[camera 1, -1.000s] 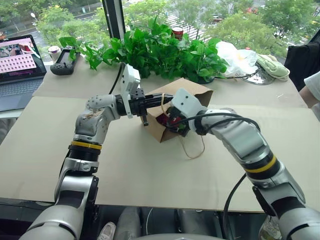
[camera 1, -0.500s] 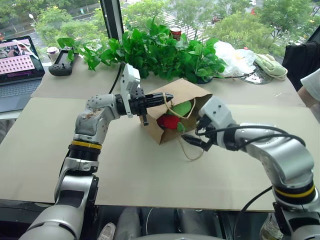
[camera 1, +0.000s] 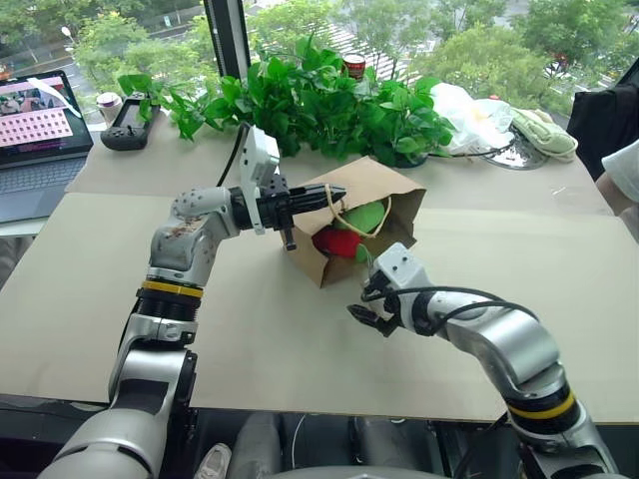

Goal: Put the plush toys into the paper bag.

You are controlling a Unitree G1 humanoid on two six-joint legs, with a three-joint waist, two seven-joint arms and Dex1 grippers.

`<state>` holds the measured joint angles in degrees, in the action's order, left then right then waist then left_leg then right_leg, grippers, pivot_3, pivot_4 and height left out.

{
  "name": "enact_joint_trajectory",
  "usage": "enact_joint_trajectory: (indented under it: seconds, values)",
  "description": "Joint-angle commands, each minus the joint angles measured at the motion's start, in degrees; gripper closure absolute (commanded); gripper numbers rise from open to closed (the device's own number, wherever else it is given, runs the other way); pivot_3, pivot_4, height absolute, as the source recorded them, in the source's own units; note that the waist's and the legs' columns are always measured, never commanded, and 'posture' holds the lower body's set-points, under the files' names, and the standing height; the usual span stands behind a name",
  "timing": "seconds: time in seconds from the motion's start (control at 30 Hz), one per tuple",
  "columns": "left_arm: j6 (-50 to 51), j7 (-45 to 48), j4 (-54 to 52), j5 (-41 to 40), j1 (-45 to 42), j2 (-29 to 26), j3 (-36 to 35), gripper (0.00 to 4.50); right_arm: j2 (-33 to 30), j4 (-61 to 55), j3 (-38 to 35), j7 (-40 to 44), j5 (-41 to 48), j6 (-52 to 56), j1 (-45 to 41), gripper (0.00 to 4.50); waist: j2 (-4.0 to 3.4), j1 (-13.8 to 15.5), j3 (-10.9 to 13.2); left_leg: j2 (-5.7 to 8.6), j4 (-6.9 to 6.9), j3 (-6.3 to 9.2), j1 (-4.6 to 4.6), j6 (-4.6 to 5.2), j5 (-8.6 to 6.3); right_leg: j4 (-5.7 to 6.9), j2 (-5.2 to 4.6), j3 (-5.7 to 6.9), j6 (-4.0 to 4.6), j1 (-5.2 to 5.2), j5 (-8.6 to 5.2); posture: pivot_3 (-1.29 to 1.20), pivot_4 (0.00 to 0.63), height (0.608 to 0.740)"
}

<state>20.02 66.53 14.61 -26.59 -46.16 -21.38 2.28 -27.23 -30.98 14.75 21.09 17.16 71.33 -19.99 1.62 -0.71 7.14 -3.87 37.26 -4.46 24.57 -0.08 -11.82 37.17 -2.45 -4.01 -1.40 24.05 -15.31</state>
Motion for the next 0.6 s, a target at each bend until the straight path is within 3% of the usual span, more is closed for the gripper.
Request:
enact_joint_trajectory:
  seconds: [0.03, 0.37, 0.6]
  values:
    - [-0.9, 0.3, -0.3, 0.2, -1.8, -0.4, -0.5, 4.50, 0.6, -0.4, 0.2, 0.6, 0.0, -3.7, -0.1, 1.11, 0.00, 0.0, 0.0, 0.00, 0.00, 0.00, 0.00, 0.00, 0.00, 0.00, 0.00, 0.00, 0.00, -0.01, 0.00, 0.00, 0.150, 0.713]
    - [-1.0, 0.2, -0.2, 0.3, -1.8, -0.5, -0.5, 4.50, 0.9, -0.2, 0.4, 0.5, -0.6, -4.4, -0.5, 4.47, 0.00, 0.0, 0.0, 0.00, 0.00, 0.01, -0.01, 0.00, 0.00, 0.00, 0.01, 0.00, 0.00, -0.01, 0.00, 0.00, 0.150, 0.713]
    - [-1.5, 0.6, -0.1, 0.3, -1.7, -0.3, -0.4, 4.50, -0.1, -1.4, -3.2, 0.3, -0.9, -5.0, -2.2, 4.47, 0.00, -0.1, 0.0, 0.00, 0.00, 0.01, -0.01, 0.00, 0.00, 0.00, 0.01, 0.00, 0.00, -0.01, 0.00, 0.00, 0.150, 0.713]
